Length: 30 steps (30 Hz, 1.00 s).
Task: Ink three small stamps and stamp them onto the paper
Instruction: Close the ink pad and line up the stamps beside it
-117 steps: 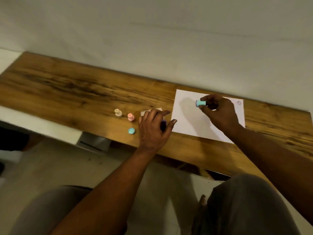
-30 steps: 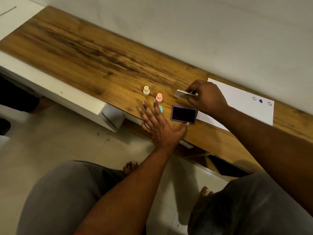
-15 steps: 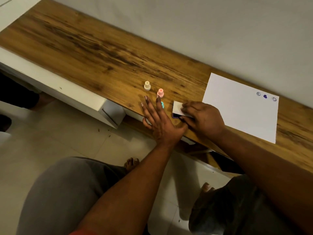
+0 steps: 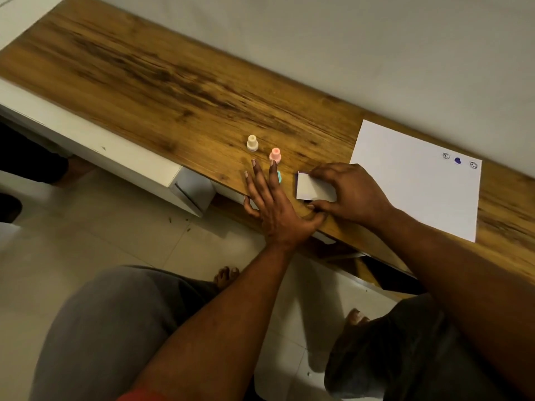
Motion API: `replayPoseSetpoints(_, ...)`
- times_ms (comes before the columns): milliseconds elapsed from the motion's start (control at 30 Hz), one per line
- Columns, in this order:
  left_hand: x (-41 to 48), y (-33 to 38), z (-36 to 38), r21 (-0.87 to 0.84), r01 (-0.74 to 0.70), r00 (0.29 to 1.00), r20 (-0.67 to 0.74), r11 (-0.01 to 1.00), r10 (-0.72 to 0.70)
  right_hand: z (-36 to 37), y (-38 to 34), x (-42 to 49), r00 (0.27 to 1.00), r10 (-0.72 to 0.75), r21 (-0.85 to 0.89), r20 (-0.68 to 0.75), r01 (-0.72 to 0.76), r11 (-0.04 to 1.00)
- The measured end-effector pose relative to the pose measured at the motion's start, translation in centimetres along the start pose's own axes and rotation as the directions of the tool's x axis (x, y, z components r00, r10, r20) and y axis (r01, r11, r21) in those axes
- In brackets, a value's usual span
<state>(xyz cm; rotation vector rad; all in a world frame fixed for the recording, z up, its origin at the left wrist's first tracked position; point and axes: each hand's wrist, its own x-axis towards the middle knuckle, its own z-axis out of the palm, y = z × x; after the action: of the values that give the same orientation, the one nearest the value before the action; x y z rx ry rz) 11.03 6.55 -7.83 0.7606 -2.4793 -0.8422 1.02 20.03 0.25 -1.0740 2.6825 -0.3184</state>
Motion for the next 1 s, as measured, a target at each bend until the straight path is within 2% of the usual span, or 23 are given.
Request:
replayPoseSetpoints(533,0.1,-0.2,0.4,-0.009,0.010,1.000,0.000,1.000,-0.010,0.1,-0.8,0.0,1.000,-0.012,-0.015,-0.006,0.012,1.000)
replayPoseSetpoints(633,0.1,-0.2,0.4,-0.004,0.009,1.000,0.001,1.000,-0.009,0.4,-0.9,0.0,1.000,0.021,0.035,-0.011,-0.020,0.999)
replayPoseSetpoints(767,0.1,-0.2,0.3,0.003,-0.001,1.000,0.011,1.000,0.001,0.9,-0.5,-0.2,0.996,0.093,0.191,0.001,-0.091,0.977)
replayPoseSetpoints(833,0.1,-0.3,0.2,0.002,-0.006,1.000,0.016,1.000,0.006,1.1,-0.3,-0.8,0.989,0.136,0.246,-0.059,-0.117,0.962)
replayPoseSetpoints(900,0.0,-0.1,0.0,0.005,-0.002,1.000,0.020,1.000,0.002,1.2,-0.1,-1.2,0.958,0.210,0.249,-0.197,-0.158,0.955)
replayPoseSetpoints(1000,0.1,0.1,-0.1,0.013,0.002,1.000,0.026,1.000,-0.002,0.9,0.1,-1.3,0.894,0.352,0.196,-0.276,-0.306,0.932)
